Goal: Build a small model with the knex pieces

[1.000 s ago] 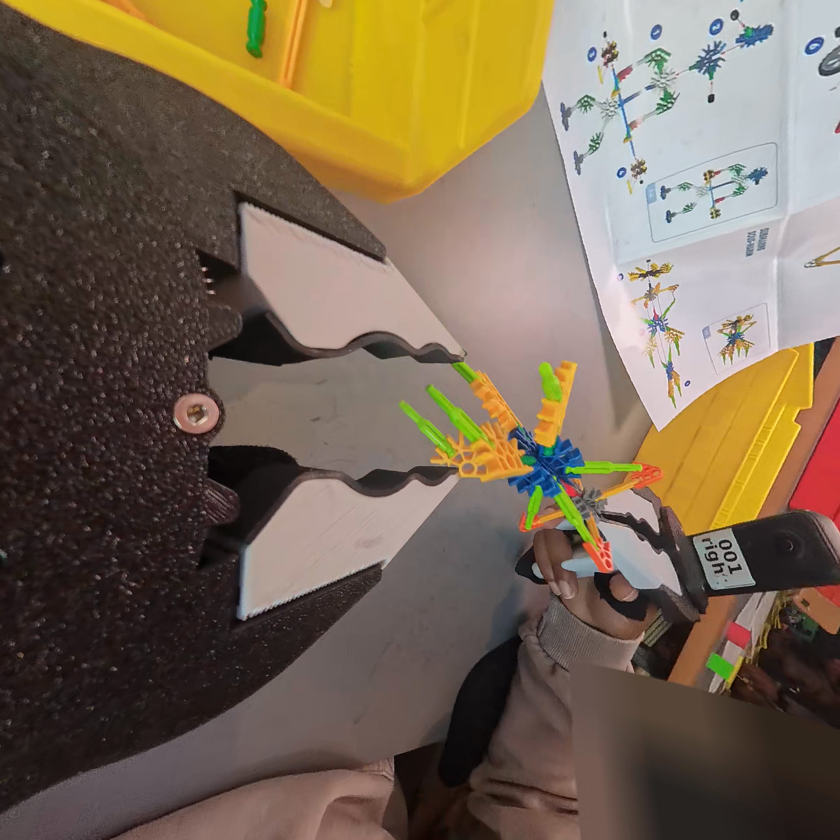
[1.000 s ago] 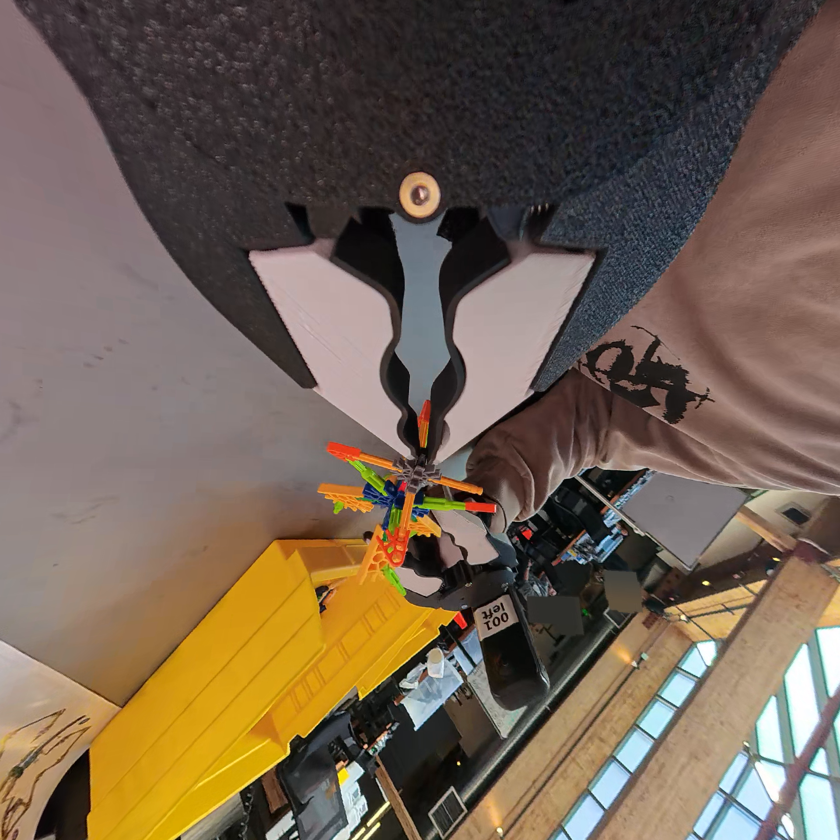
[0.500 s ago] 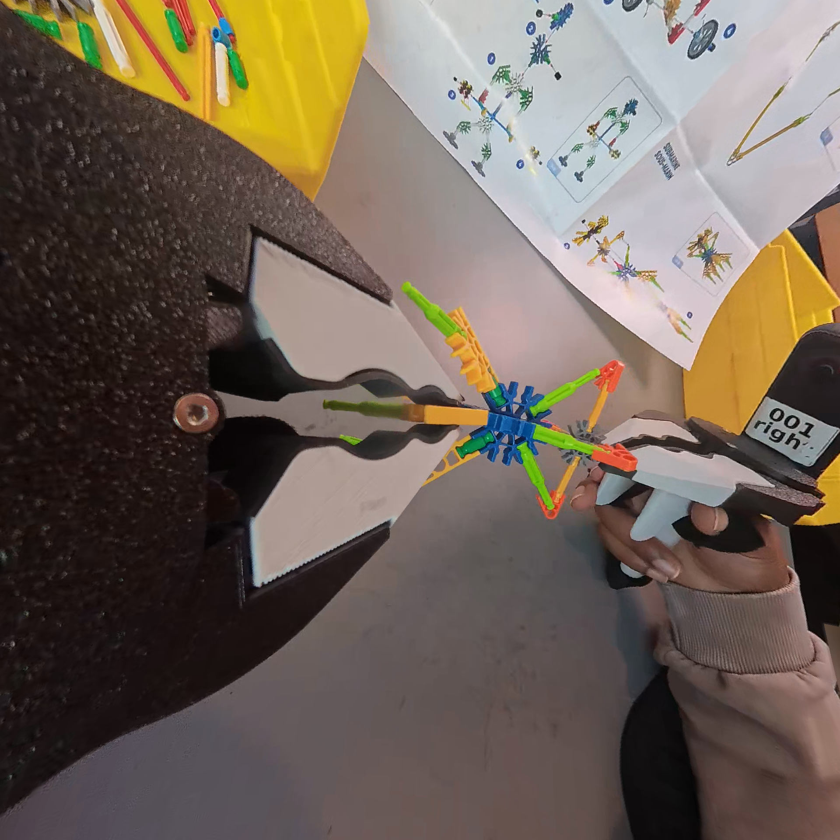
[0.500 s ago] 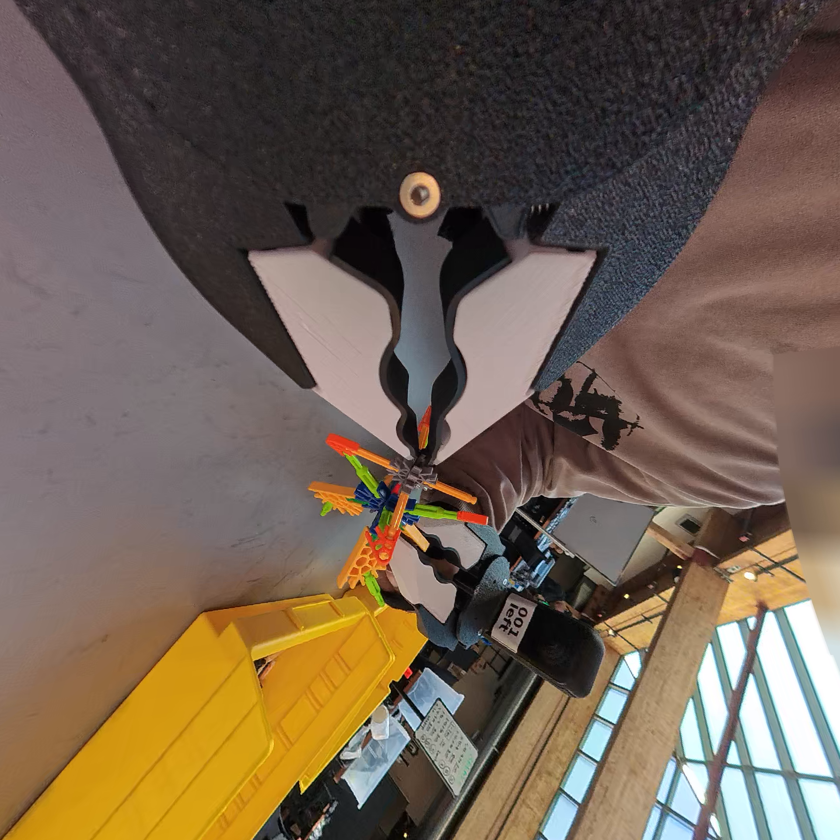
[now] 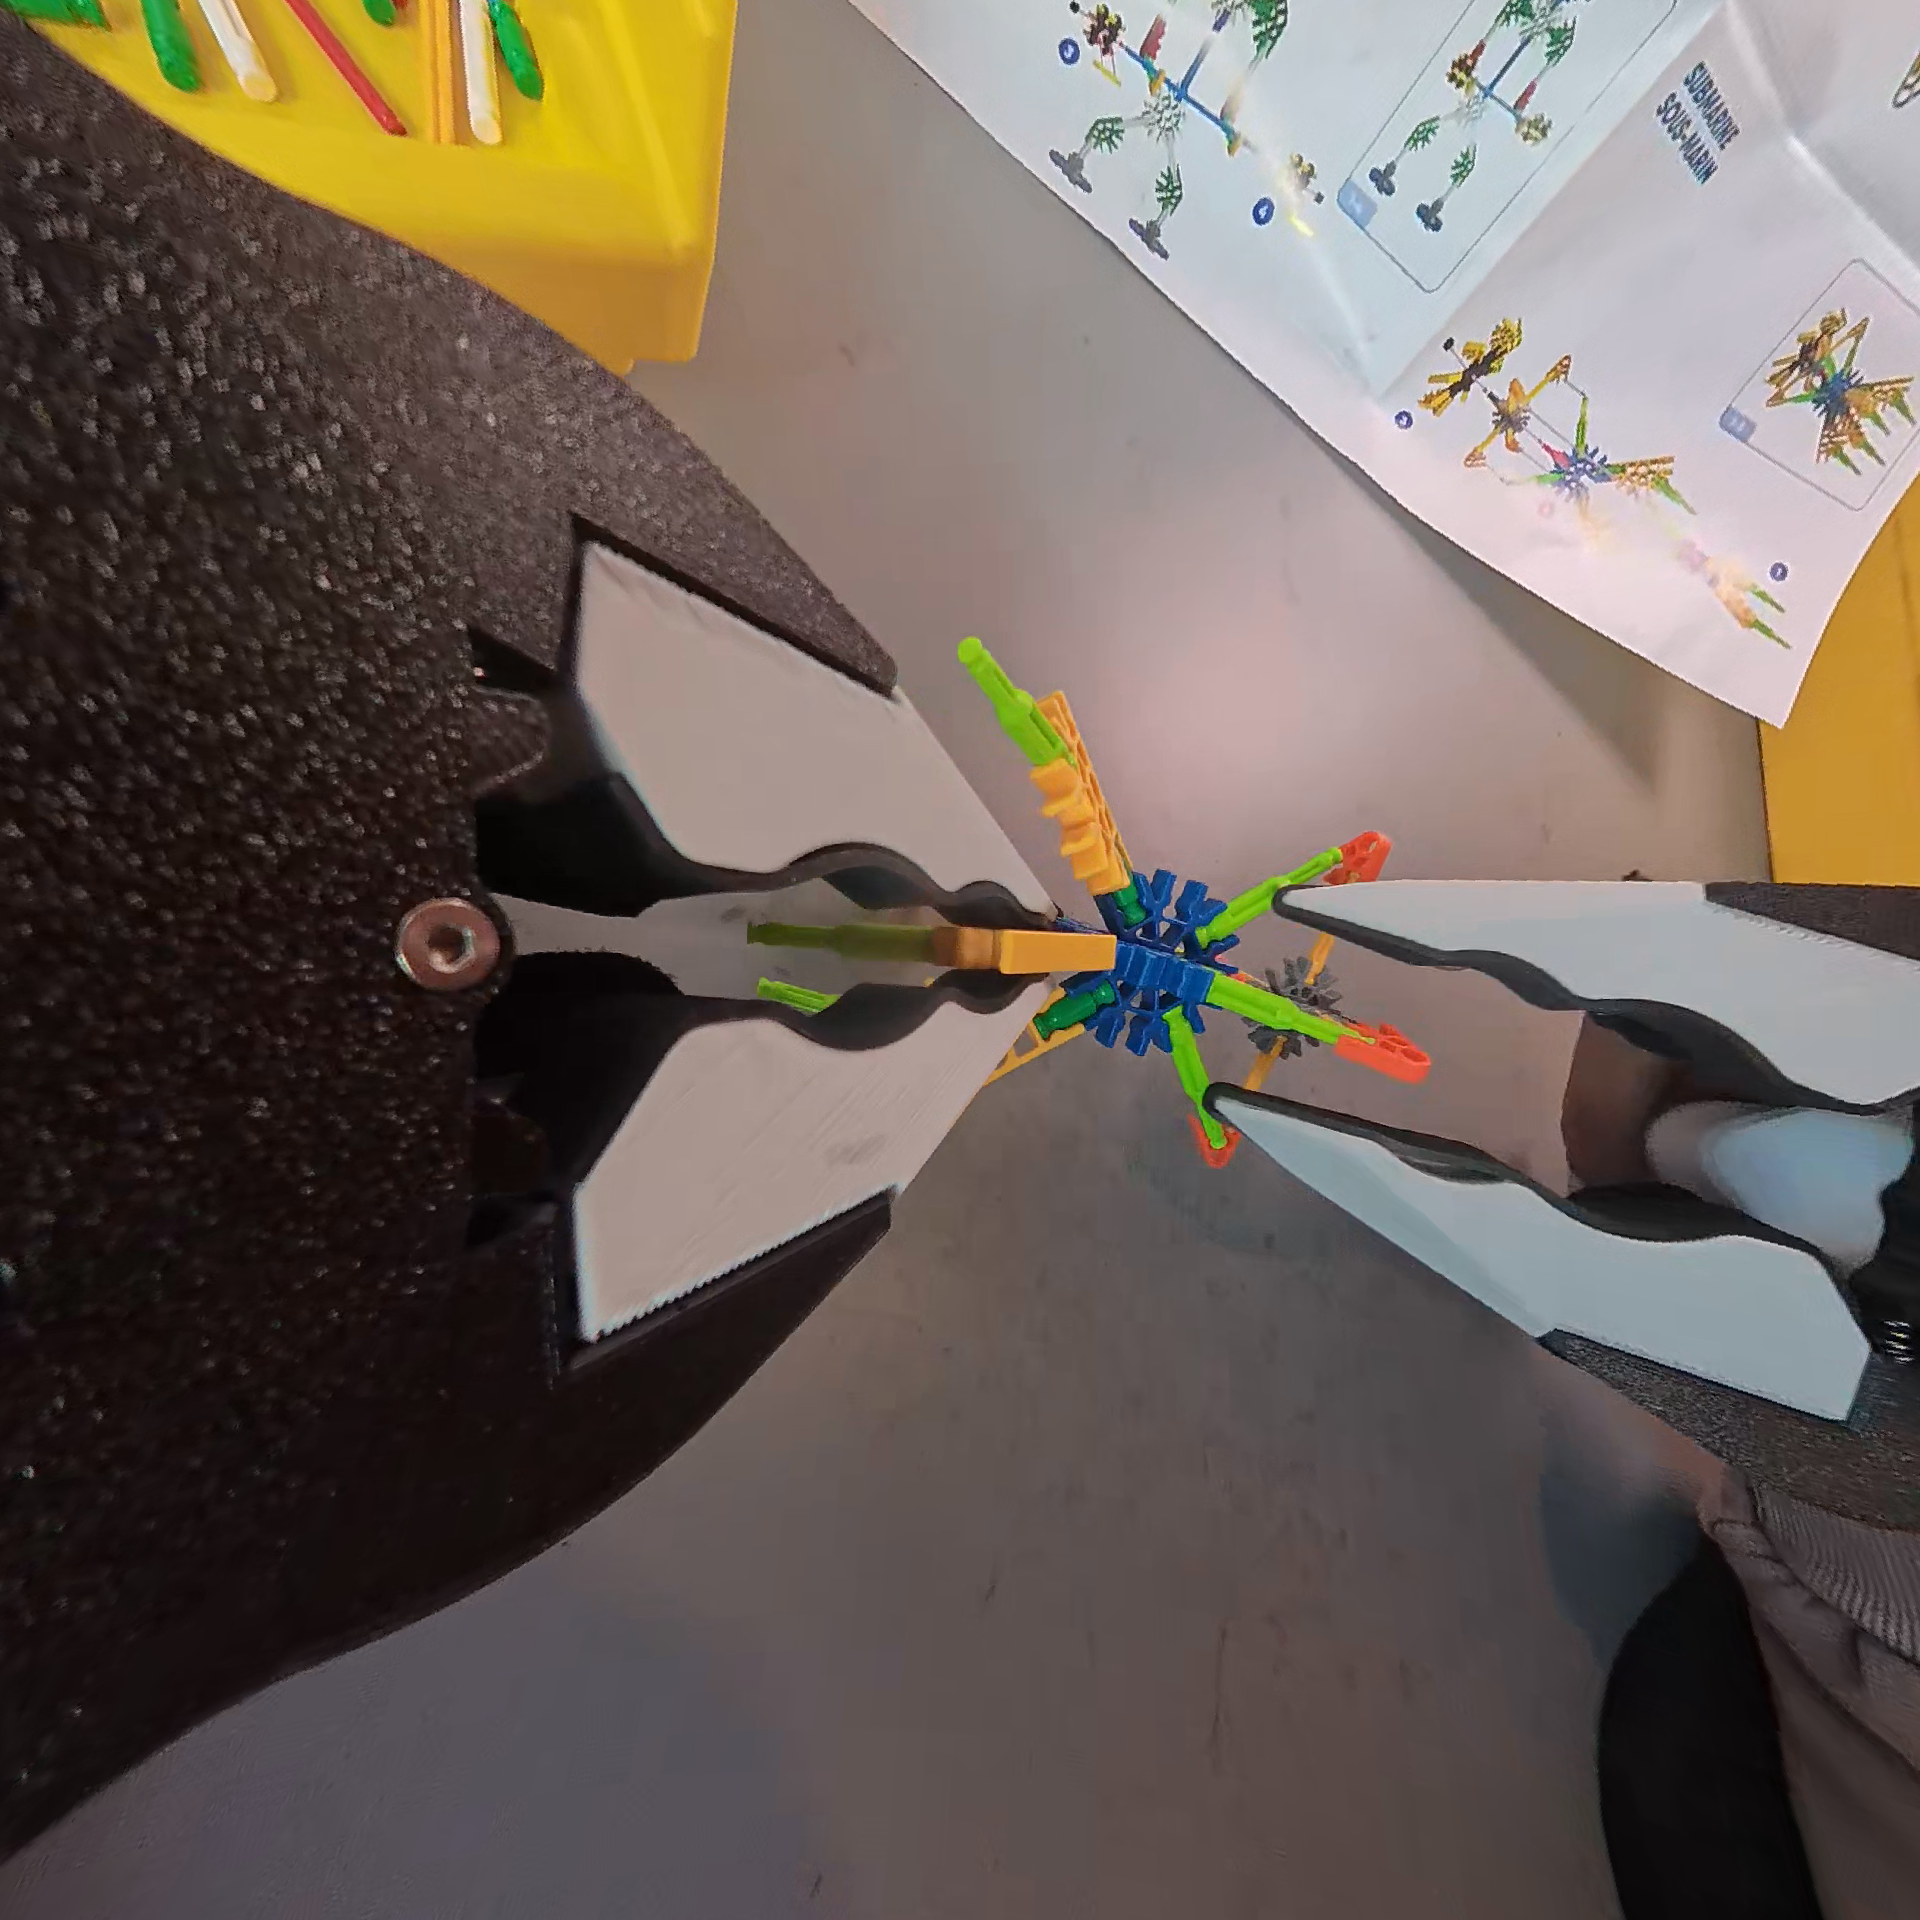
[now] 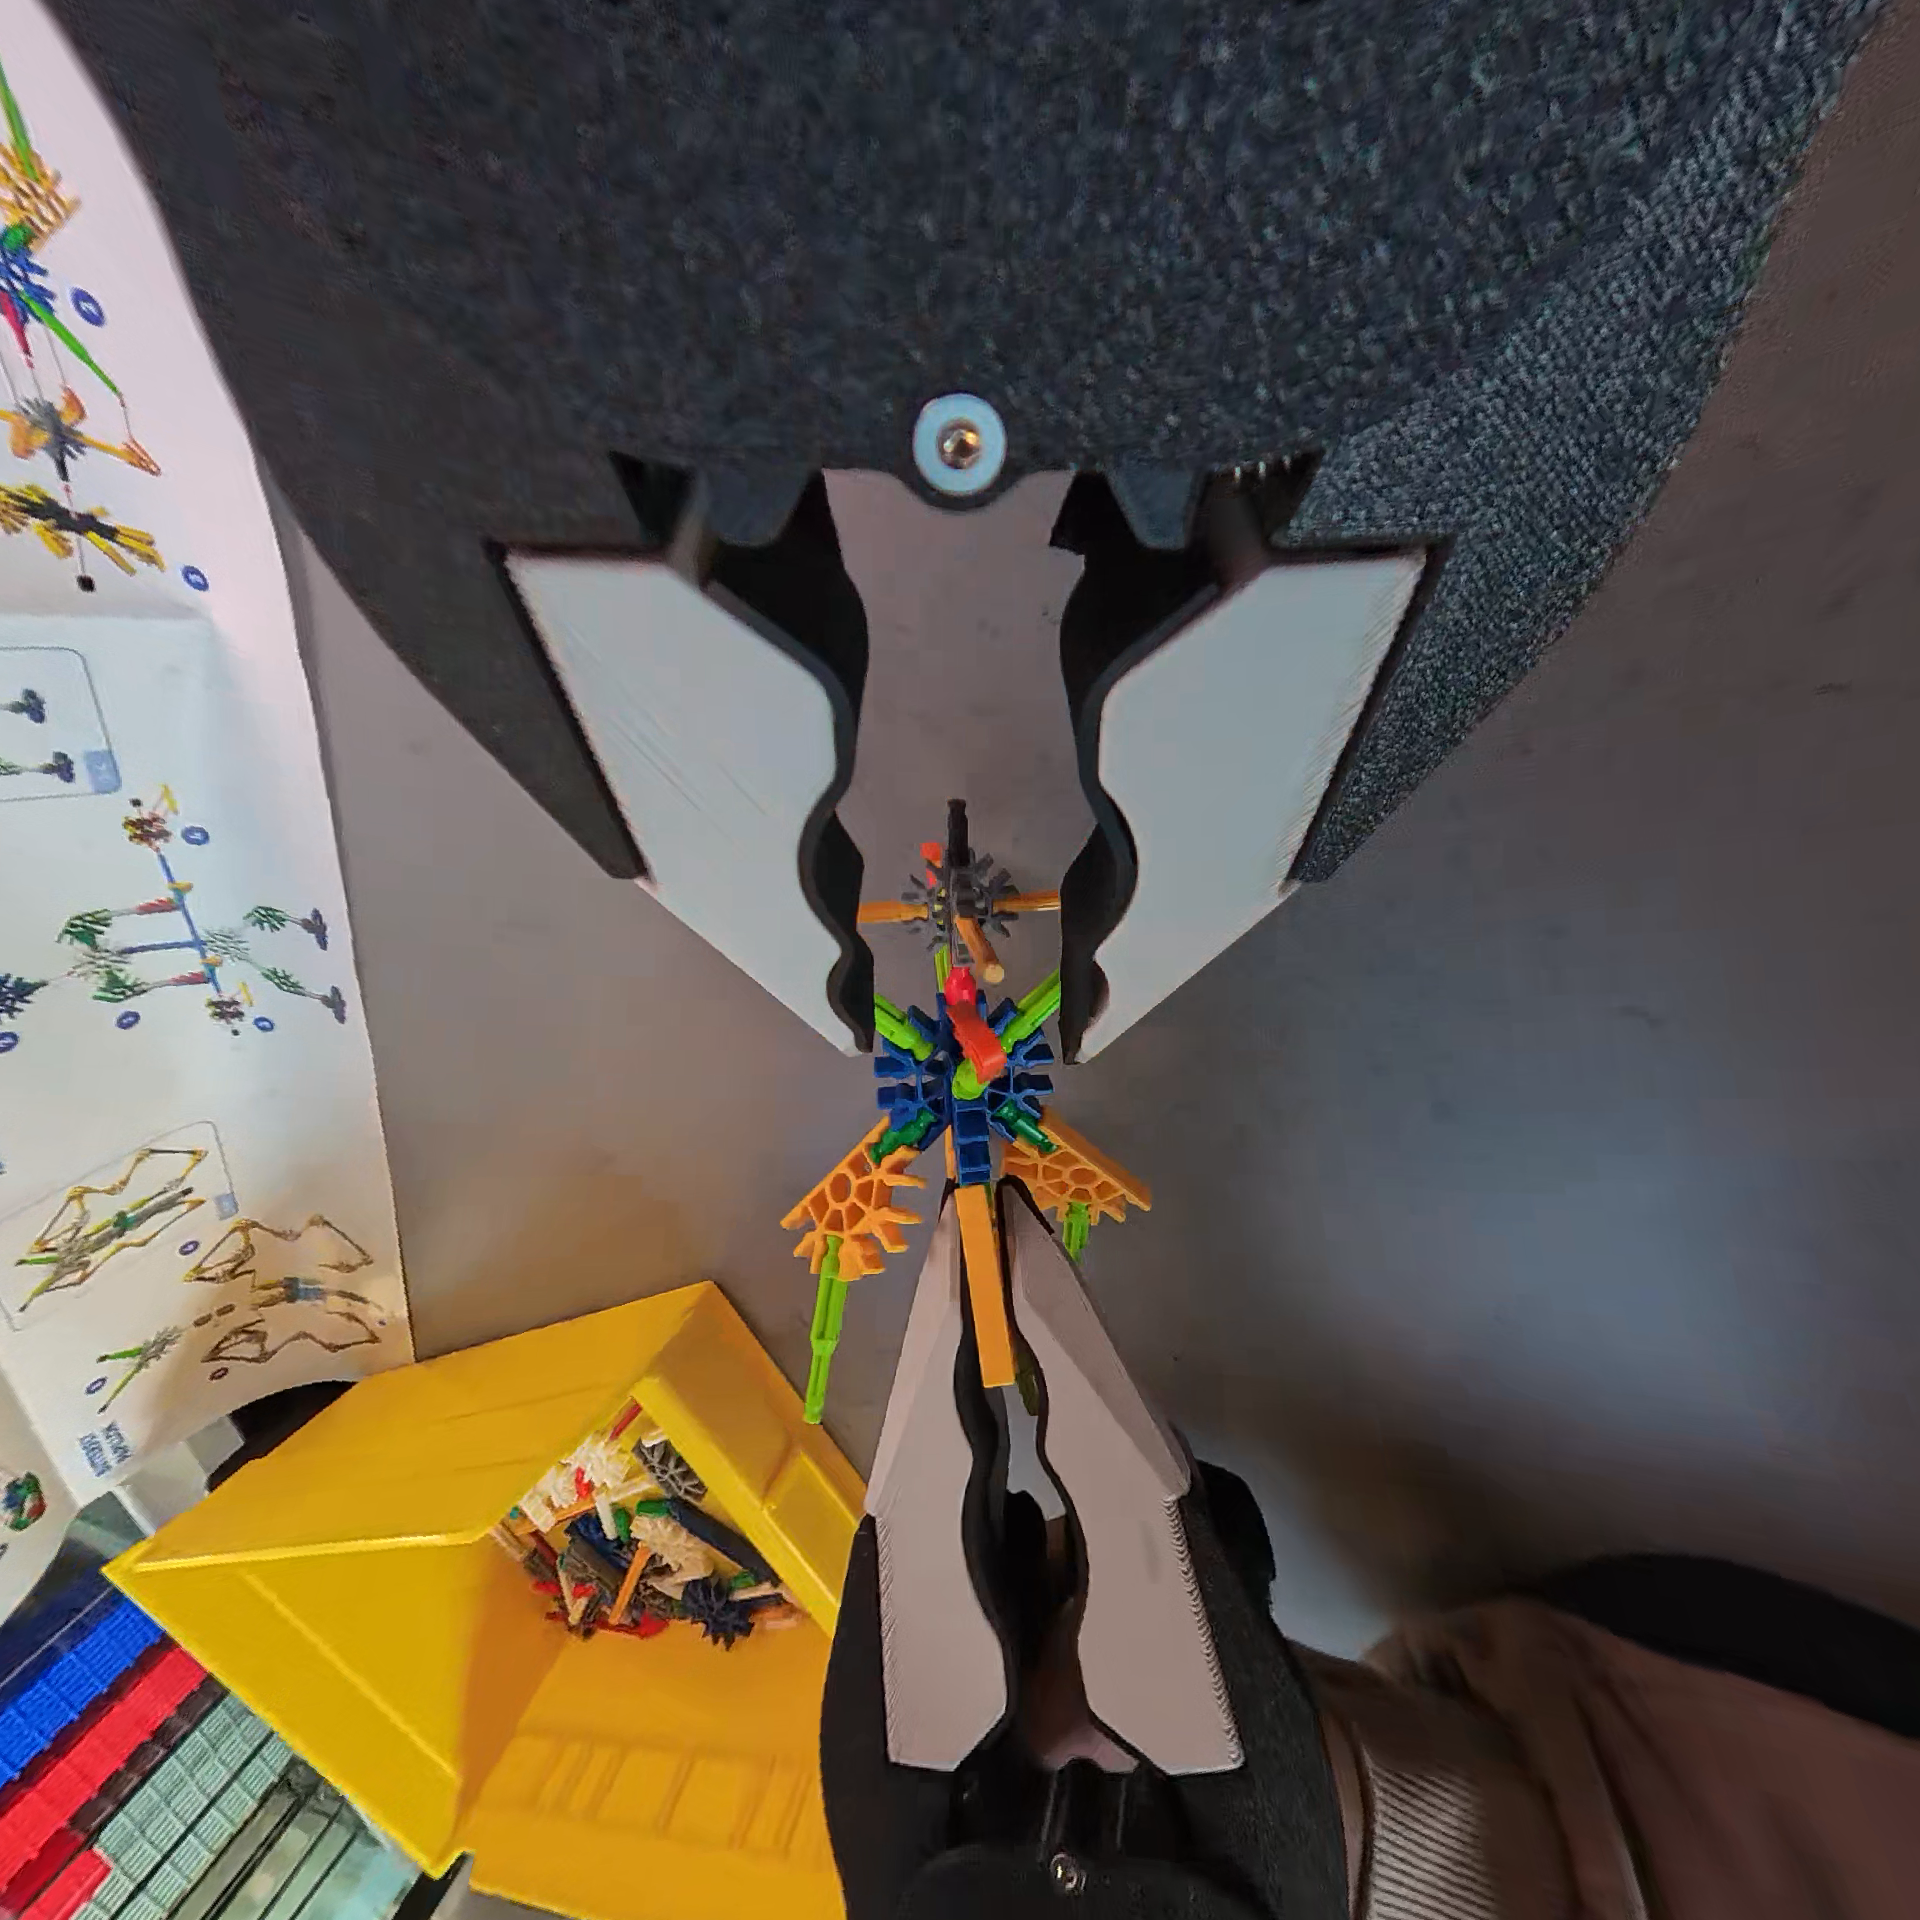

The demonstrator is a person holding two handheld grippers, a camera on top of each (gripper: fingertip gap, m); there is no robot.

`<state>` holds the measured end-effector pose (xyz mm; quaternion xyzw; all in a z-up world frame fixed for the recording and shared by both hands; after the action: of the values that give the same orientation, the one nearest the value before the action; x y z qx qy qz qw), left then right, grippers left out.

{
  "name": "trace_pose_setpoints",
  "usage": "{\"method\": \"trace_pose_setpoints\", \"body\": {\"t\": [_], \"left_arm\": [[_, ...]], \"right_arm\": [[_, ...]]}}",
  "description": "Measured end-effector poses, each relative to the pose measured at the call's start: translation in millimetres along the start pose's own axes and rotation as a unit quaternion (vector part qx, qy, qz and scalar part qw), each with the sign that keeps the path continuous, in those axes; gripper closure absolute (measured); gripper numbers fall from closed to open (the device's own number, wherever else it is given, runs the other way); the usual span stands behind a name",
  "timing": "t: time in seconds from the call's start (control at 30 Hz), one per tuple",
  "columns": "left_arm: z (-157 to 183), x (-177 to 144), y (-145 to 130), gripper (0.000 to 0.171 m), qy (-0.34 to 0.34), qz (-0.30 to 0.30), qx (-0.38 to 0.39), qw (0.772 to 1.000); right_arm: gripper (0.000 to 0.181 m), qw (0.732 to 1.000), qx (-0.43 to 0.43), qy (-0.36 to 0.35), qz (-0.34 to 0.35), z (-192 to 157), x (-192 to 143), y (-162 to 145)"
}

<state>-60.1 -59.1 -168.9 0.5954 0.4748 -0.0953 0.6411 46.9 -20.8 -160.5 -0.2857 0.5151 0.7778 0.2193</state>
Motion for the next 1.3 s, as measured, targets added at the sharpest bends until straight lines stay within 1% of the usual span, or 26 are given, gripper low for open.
{"method": "trace_pose_setpoints", "body": {"t": [0.1, 0.13, 0.23, 0.3, 0.37, 0.4, 0.47, 0.5, 0.6, 0.77, 0.9, 0.97, 1.0, 1.03, 1.07, 1.1, 1.17, 1.23, 1.3], "left_arm": [[0.0, -1.2, 0.9, 0.166, -0.012, 0.011, -0.01, 1.0], [-0.3, -2.1, 1.1, 0.166, -0.016, 0.014, -0.013, 1.0], [1.9, -3.0, 4.4, 0.166, -0.023, 0.021, -0.015, 0.999], [5.5, -1.9, 7.7, 0.166, -0.028, 0.023, -0.014, 0.999], [9.2, 0.2, 9.6, 0.166, -0.024, 0.019, -0.004, 1.0], [11.6, 1.1, 10.9, 0.166, -0.026, 0.018, 0.0, 1.0], [15.5, 3.2, 12.6, 0.166, -0.025, 0.016, 0.009, 1.0], [16.1, 4.5, 12.1, 0.166, -0.018, 0.011, 0.017, 1.0], [19.1, 9.1, 9.6, 0.164, -0.007, -0.001, 0.037, 0.999], [19.4, 10.9, 10.6, 0.165, 0.012, 0.0, 0.052, 0.999], [16.9, 10.6, 10.7, 0.166, 0.05, -0.025, 0.09, 0.994], [6.3, 5.3, 5.9, 0.166, 0.085, -0.041, 0.095, 0.991], [-5.5, -0.4, -3.0, 0.166, 0.112, -0.06, 0.088, 0.988], [-14.7, -7.3, -10.8, 0.166, 0.115, -0.058, 0.066, 0.989], [-19.8, -14.0, -14.0, 0.166, 0.102, -0.04, 0.037, 0.993], [-23.3, -18.4, -15.1, 0.166, 0.102, -0.029, 0.026, 0.994], [-21.4, -16.8, -14.2, 0.166, 0.094, -0.028, 0.031, 0.995], [-16.2, -10.6, -14.4, 0.166, 0.076, -0.032, 0.031, 0.996], [-15.2, -8.1, -16.4, 0.166, 0.063, -0.034, 0.021, 0.997]], "right_arm": [[0.145, 1.0, -0.003, -0.002, -0.018, -1.0, 6.3, -2.7], [0.14, 1.0, -0.006, -0.009, -0.026, -0.3, 7.0, -3.7], [0.118, 0.999, -0.006, -0.018, -0.047, -3.6, 10.0, -0.3], [0.113, 0.997, -0.011, -0.025, -0.068, -7.5, 15.2, 1.6], [0.116, 0.995, -0.018, -0.037, -0.095, -9.6, 20.3, 0.5], [0.121, 0.993, -0.021, -0.04, -0.108, -10.4, 22.2, -0.4], [0.138, 0.991, -0.031, -0.036, -0.125, -13.8, 24.2, -1.9], [0.141, 0.99, -0.036, -0.036, -0.132, -14.7, 24.5, -2.6], [0.141, 0.988, -0.055, -0.04, -0.14, -16.5, 24.7, -3.4], [0.142, 0.984, -0.081, -0.058, -0.146, -15.9, 24.2, -4.1], [0.142, 0.98, -0.106, -0.073, -0.153, -14.0, 25.0, -3.8], [0.142, 0.978, -0.107, -0.085, -0.155, -7.0, 22.3, -4.1], [0.143, 0.971, -0.109, -0.106, -0.186, 2.9, 18.7, -14.3], [0.143, 0.966, -0.108, -0.12, -0.201, 12.1, 12.3, -25.4], [0.142, 0.972, -0.086, -0.112, -0.189, 16.8, 5.3, -31.5], [0.142, 0.978, -0.065, -0.102, -0.168, 19.0, -0.9, -31.8], [0.142, 0.978, -0.067, -0.116, -0.158, 23.4, -7.8, -26.8], [0.142, 0.979, -0.073, -0.11, -0.155, 21.7, -6.9, -24.3], [0.142, 0.98, -0.069, -0.097, -0.161, 20.6, -4.4, -30.9]]}}
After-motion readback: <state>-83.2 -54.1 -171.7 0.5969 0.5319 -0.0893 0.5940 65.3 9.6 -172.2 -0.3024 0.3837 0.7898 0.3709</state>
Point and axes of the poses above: each gripper's, where its closed fingertips meet, x out along the fingers, y out of its top, z = x × y across the jaws, the point moved 5 cm from there along -x, back along the fingers, and after that the axes turned 13 degrees about -z, right-handed, at the moved point
